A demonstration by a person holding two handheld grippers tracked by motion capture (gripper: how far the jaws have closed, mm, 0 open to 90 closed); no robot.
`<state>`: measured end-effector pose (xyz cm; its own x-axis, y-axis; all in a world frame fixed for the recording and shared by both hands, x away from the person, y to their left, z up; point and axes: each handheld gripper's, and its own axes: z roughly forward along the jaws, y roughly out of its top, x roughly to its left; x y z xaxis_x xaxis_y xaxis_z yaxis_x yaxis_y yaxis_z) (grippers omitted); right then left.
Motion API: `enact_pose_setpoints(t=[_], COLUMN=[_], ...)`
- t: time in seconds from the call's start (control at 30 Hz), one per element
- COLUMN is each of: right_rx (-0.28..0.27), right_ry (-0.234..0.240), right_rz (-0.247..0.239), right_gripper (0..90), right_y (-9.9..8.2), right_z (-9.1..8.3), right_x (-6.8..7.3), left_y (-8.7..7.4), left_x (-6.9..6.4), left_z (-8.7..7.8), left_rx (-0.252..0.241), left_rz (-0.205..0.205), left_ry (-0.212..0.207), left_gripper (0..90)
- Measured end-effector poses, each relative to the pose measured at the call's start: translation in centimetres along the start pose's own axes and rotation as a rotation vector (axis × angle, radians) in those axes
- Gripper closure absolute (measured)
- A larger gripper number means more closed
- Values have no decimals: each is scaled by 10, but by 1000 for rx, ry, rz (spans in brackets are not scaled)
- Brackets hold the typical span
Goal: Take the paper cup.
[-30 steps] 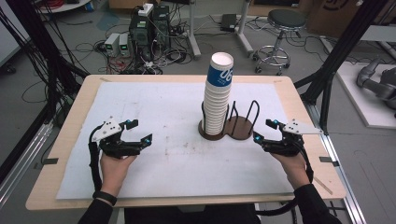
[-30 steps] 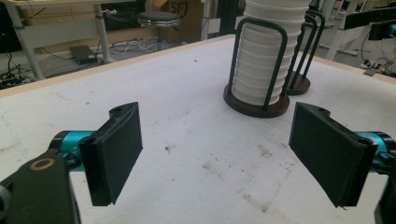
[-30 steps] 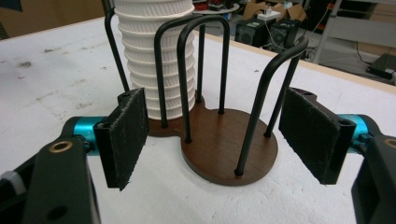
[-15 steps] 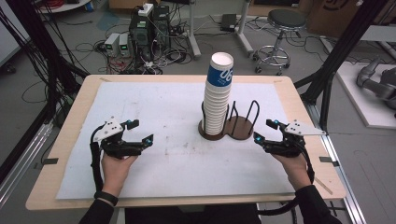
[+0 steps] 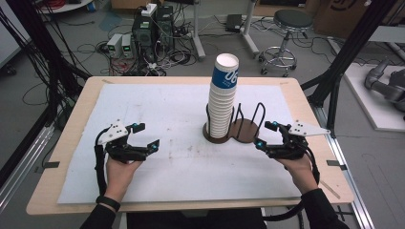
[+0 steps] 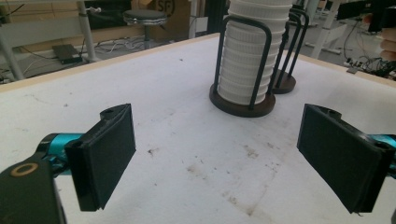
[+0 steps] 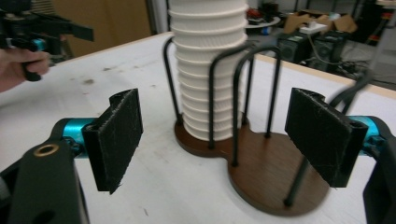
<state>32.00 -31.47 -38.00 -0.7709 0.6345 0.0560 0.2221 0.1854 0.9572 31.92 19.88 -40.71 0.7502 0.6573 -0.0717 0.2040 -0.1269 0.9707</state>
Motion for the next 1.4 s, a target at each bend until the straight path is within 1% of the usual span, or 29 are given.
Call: enact_pose_setpoints(t=[0.1,0.13,0.2,0.33,0.37,0.43,0.47,0.6,0.63,0.73,0.8,0.83,0.9,0.93,1.0,1.03,1.17,1.2,1.23,1.33,1.37,1.4], right_rx=[-9,-16,-24,-23,-27,-28,-28,-43,-40,-46,-42,-42,-51,-53,-38,-36,-24,-23,-21,-14,-10,-6], right_ry=[6,9,5,2,-7,-8,-8,-13,-10,-6,-3,-3,-2,6,3,2,11,15,22,20,31,31], right_rz=[-14,-17,-24,-19,-22,-29,-29,-37,-39,-45,-39,-39,-44,-47,-46,-53,-57,-51,-52,-51,-54,-55], right_gripper=[188,188,188,173,173,173,173,151,151,151,151,151,151,151,151,151,151,151,151,151,152,151], right_y=[5,10,16,23,27,34,34,44,49,56,61,61,65,68,72,75,81,83,84,86,88,89], right_z=[2,3,5,10,13,19,19,29,34,41,47,47,52,55,62,66,77,82,84,88,90,92], right_x=[2,4,4,3,4,4,4,2,1,-1,-2,-2,-3,-4,-5,-6,-9,-10,-10,-10,-11,-11], left_y=[0,-1,-1,-1,-1,-1,-1,-1,-2,-2,-2,-2,-2,-2,-3,-3,-3,-3,-4,-4,-4,-4], left_x=[0,0,0,0,0,0,0,0,0,0,-1,-1,-1,-1,-1,-2,-2,-3,-3,-3,-3,-3], left_z=[0,0,0,-2,-3,-3,-3,-2,-2,-1,0,0,1,1,2,2,4,4,4,4,4,4], left_rx=[3,5,9,3,0,-6,-4,1,-1,4,5,5,8,12,15,17,20,21,22,24,25,24], left_rz=[3,-1,-5,-9,-12,-13,-13,-14,-15,-16,-14,-16,-17,-17,-16,-20,-13,-13,-13,-11,-12,-12], left_ry=[-3,-4,-11,-15,-14,-17,-17,-21,-22,-28,-33,-32,-33,-37,-39,-40,-44,-46,-48,-53,-53,-53], left_gripper=[115,115,115,115,115,115,115,115,115,115,115,115,115,115,115,115,115,115,115,115,115,115])
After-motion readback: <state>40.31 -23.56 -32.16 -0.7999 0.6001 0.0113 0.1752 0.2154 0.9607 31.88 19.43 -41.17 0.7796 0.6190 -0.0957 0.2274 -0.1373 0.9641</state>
